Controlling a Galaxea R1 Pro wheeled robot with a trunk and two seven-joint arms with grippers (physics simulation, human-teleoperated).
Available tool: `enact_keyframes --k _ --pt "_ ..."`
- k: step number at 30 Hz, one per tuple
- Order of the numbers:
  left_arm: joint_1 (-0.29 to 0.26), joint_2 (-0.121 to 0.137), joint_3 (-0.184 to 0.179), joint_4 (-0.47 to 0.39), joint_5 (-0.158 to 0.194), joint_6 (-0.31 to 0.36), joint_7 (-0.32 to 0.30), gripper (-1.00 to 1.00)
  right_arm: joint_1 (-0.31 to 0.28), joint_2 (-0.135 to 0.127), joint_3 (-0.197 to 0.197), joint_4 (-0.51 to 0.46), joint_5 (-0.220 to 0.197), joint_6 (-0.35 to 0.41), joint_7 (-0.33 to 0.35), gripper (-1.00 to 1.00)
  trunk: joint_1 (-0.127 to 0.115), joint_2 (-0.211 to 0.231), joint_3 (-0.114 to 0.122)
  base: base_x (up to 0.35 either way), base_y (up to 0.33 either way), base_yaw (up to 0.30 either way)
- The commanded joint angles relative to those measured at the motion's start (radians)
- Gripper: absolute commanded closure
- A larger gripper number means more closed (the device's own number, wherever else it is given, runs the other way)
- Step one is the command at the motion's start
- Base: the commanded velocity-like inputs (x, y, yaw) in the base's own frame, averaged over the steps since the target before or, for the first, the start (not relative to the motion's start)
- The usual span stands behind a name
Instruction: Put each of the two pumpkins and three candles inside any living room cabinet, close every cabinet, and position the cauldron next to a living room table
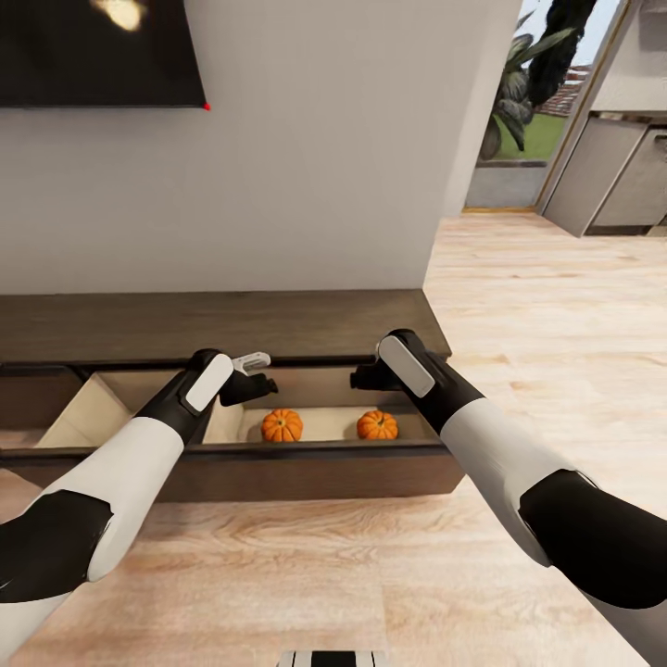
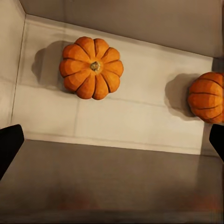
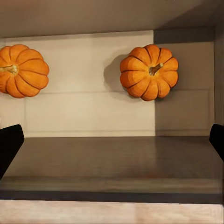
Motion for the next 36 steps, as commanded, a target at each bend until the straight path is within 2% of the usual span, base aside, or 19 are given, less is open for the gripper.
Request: enact_keyframes --k 1,8,14,20,27,36 --pt "0.000 0.001 -0.006 -0.001 0.011 0.001 0.009 -1.00 -0.001 -0.001 0.003 -0.001 -0.011 0.001 -0.010 -1.00 -0.004 0.007 0.002 -0.035 0.000 0.000" --pt "0.000 0.002 -0.005 -0.001 0.011 0.001 0.009 -1.00 -0.001 0.000 0.005 -0.002 -0.013 0.002 -0.010 -1.00 -0.031 0.056 0.024 -0.241 0.000 0.000" --pt "0.000 0.002 0.006 -0.004 0.015 0.001 0.009 -1.00 -0.001 0.000 0.005 -0.002 -0.013 0.001 -0.009 -1.00 -0.031 0.056 0.024 -0.318 0.000 0.000" --pt "0.000 0.004 0.014 -0.067 0.022 0.003 0.009 -1.00 -0.001 0.002 0.005 -0.002 -0.013 0.001 -0.008 -1.00 -0.031 0.056 0.024 -0.325 0.000 0.000" --pt "0.000 0.003 0.015 -0.085 0.022 0.050 0.009 -1.00 -0.001 0.000 0.006 -0.002 -0.013 0.003 -0.009 -1.00 -0.031 0.056 0.024 -0.306 0.000 0.000" --pt "0.000 0.002 0.015 -0.086 0.022 0.056 0.008 -1.00 -0.001 0.000 0.006 -0.002 -0.014 0.003 -0.005 -1.00 -0.031 0.056 0.024 -0.127 0.000 0.000"
